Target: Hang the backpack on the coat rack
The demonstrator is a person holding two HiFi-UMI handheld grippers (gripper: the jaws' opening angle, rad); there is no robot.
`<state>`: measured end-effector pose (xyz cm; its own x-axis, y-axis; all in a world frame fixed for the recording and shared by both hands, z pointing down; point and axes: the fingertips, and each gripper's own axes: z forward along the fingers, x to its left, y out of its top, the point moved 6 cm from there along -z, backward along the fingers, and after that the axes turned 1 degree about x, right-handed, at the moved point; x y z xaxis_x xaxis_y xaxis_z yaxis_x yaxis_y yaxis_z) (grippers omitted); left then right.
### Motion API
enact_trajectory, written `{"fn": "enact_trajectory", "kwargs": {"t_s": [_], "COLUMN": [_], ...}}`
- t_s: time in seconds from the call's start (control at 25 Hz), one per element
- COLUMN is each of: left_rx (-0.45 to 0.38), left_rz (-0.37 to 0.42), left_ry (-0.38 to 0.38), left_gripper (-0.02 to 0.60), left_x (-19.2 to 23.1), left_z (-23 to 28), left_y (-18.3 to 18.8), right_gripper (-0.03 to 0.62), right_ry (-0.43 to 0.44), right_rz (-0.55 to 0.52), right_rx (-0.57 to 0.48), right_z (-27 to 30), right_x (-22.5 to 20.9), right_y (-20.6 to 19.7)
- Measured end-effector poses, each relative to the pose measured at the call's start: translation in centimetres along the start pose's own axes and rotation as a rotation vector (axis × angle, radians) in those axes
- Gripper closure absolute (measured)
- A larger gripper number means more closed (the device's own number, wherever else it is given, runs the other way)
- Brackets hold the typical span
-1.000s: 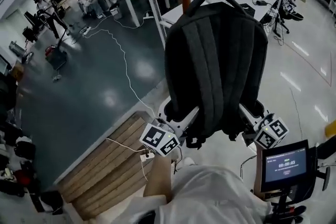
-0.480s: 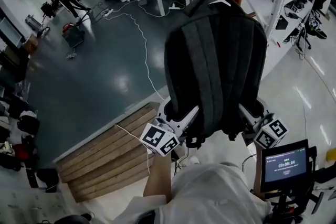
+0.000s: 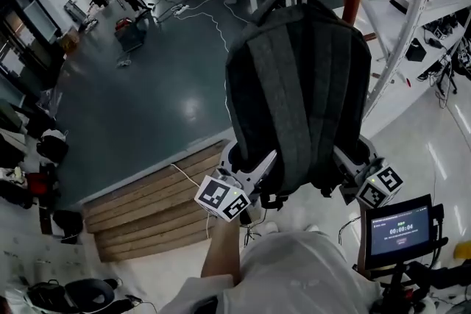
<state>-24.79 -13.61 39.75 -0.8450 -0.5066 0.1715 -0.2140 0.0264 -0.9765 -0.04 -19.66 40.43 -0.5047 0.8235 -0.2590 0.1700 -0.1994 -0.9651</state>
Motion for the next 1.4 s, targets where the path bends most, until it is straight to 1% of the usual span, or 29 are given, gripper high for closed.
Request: {"fn": "enact_trajectory", "kwargs": {"t_s": [0.16, 0.4, 0.56, 0.76, 0.92, 1.08, 1.24, 1.4], "left_rx": [-0.017, -0.013, -0.052, -0.118, -0.169, -0.202, -0.205, -0.198], "left_rz": [0.014, 0.045, 0.084, 0.139, 0.182, 0.217, 0.231, 0.231], "left_ry": [0.026, 0.064, 0.077, 0.076, 0.049, 0.009, -0.036, -0.095], "left_gripper": [0.262, 0.264, 0.264, 0.264, 0.264, 0.264, 0.264, 0.264], "left_x": [-0.2, -0.6, -0.9, -1.0, -0.9, -0.9, -2.2, -3.2], "left_z": [-0.8, -1.3, -1.1, -0.1, 0.3, 1.6, 4.4, 7.6], "left_y": [0.3, 1.3, 3.2, 6.5, 9.6, 12.2, 13.8, 14.4], "right_gripper": [0.361, 0.361, 0.361, 0.361, 0.361, 0.361, 0.361, 0.361], "right_ry": [0.029, 0.046, 0.076, 0.104, 0.105, 0.085, 0.045, -0.004], "right_rz": [-0.012, -0.012, -0.049, -0.116, -0.168, -0.203, -0.211, -0.209], "right_rx": [-0.008, -0.044, -0.076, -0.131, -0.181, -0.227, -0.258, -0.279], "right_z": [0.4, 1.1, 1.6, 2.6, 3.1, 3.0, 1.4, -0.4], "right_x": [0.4, 0.4, 0.5, 0.8, 1.8, 2.1, 0.8, -1.0], "right_y": [0.1, 0.5, 2.6, 6.3, 9.4, 12.1, 14.5, 15.8]}}
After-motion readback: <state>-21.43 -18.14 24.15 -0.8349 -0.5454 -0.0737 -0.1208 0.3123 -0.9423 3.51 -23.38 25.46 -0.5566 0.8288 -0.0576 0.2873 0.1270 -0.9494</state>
